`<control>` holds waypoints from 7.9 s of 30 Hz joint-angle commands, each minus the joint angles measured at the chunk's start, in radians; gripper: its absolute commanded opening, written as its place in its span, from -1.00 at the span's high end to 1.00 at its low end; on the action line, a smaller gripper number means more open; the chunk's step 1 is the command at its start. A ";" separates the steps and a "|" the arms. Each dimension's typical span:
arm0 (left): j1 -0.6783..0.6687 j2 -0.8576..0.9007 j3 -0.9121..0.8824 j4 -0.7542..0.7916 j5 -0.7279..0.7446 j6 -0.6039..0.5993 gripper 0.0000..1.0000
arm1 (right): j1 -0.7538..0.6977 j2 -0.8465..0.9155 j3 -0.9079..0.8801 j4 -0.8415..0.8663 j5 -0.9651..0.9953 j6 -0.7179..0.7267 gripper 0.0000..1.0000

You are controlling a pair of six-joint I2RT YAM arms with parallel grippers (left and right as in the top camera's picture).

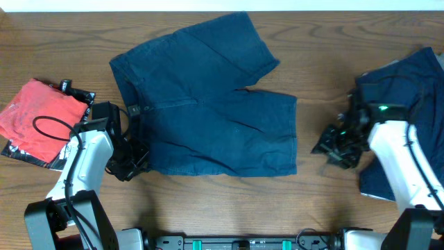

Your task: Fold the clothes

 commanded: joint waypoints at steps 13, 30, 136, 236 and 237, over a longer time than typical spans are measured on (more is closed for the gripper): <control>0.002 -0.004 0.015 -0.004 -0.016 0.029 0.87 | 0.300 0.002 -0.244 0.292 0.035 0.436 0.00; 0.002 -0.004 0.015 -0.006 -0.016 0.030 0.86 | 0.335 0.005 -0.319 0.467 0.102 0.500 -0.03; -0.192 0.073 0.015 0.484 -0.437 -0.379 0.88 | 0.228 0.509 0.365 0.854 0.175 -0.354 0.64; -0.196 -0.088 0.025 0.161 -0.003 0.208 0.87 | 0.213 0.563 0.371 0.596 0.340 -0.129 -0.21; -0.196 -0.088 0.024 0.159 -0.003 0.208 0.86 | 0.213 0.563 0.371 0.612 0.342 -0.129 -0.17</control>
